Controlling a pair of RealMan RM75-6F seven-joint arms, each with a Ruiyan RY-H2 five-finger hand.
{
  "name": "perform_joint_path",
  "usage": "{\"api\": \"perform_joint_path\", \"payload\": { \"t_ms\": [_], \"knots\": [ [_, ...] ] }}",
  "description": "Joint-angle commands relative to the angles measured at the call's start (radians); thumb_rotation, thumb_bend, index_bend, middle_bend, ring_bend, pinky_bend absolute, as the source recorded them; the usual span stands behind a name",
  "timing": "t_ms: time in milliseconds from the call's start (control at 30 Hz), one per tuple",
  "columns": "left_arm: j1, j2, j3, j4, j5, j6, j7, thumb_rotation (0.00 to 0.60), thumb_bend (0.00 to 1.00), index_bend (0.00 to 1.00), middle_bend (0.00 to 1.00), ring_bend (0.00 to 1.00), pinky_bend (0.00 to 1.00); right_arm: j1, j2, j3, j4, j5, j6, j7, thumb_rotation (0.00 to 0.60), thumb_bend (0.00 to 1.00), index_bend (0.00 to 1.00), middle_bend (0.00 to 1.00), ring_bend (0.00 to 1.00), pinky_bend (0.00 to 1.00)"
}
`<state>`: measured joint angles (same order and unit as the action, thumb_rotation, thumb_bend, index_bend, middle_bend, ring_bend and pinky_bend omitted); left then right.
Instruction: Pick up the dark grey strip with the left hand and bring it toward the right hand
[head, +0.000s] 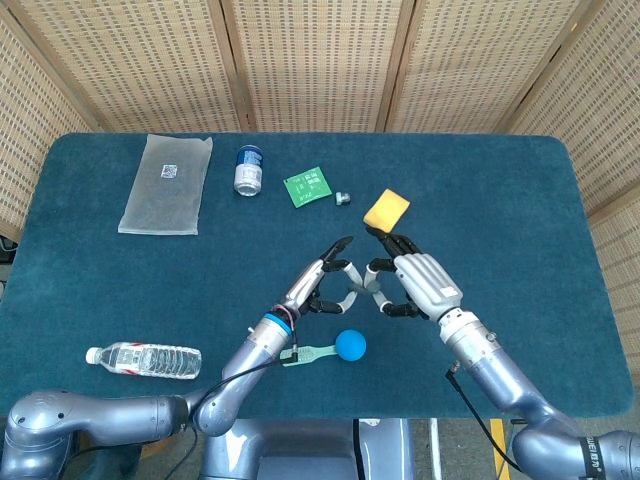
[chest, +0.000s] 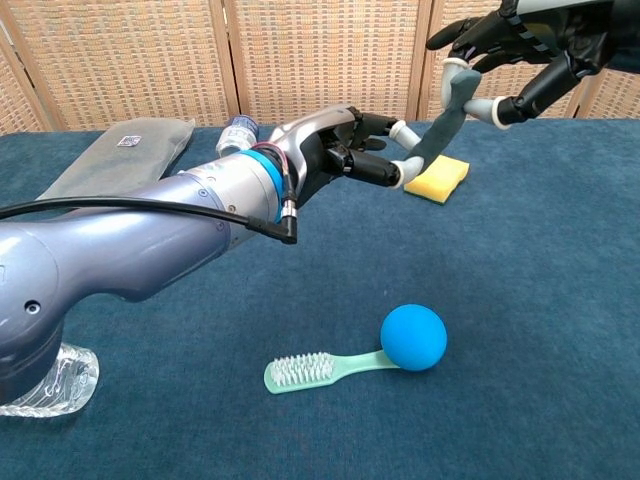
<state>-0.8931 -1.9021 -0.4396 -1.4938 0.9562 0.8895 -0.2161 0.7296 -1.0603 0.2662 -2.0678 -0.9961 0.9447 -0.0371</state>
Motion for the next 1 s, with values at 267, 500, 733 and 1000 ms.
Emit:
{"api": "perform_joint_path", "payload": {
  "t_ms": [267,500,733,1000],
  "knots": [
    [0.002,-0.001,-0.003,0.003,0.0,0.003,-0.004,0.6,0.46,0.75,0.0,0.0,0.0,-0.005,0.013,0.0,0.004,-0.005,-0.013,0.028,0.6,0.83,0.85,0.02,0.0,0.0],
    [0.014,0.013,-0.004,0.021,-0.009,0.003,-0.011,0.6,0.46,0.75,0.0,0.0,0.0,-0.017,0.018,0.01,0.008,-0.004,-0.002,0.065,0.6,0.86,0.86,0.02,0.0,0.0],
    [0.043,0.055,-0.004,0.042,-0.01,0.004,-0.027,0.6,0.46,0.75,0.0,0.0,0.0,-0.031,0.04,0.013,0.016,-0.011,-0.006,0.094,0.6,0.86,0.87,0.02,0.0,0.0],
    [0.104,0.158,-0.009,0.058,-0.004,0.006,-0.068,0.6,0.46,0.75,0.0,0.0,0.0,-0.056,0.066,0.01,0.038,-0.026,-0.008,0.135,0.6,0.86,0.88,0.02,0.0,0.0]
  ]
}}
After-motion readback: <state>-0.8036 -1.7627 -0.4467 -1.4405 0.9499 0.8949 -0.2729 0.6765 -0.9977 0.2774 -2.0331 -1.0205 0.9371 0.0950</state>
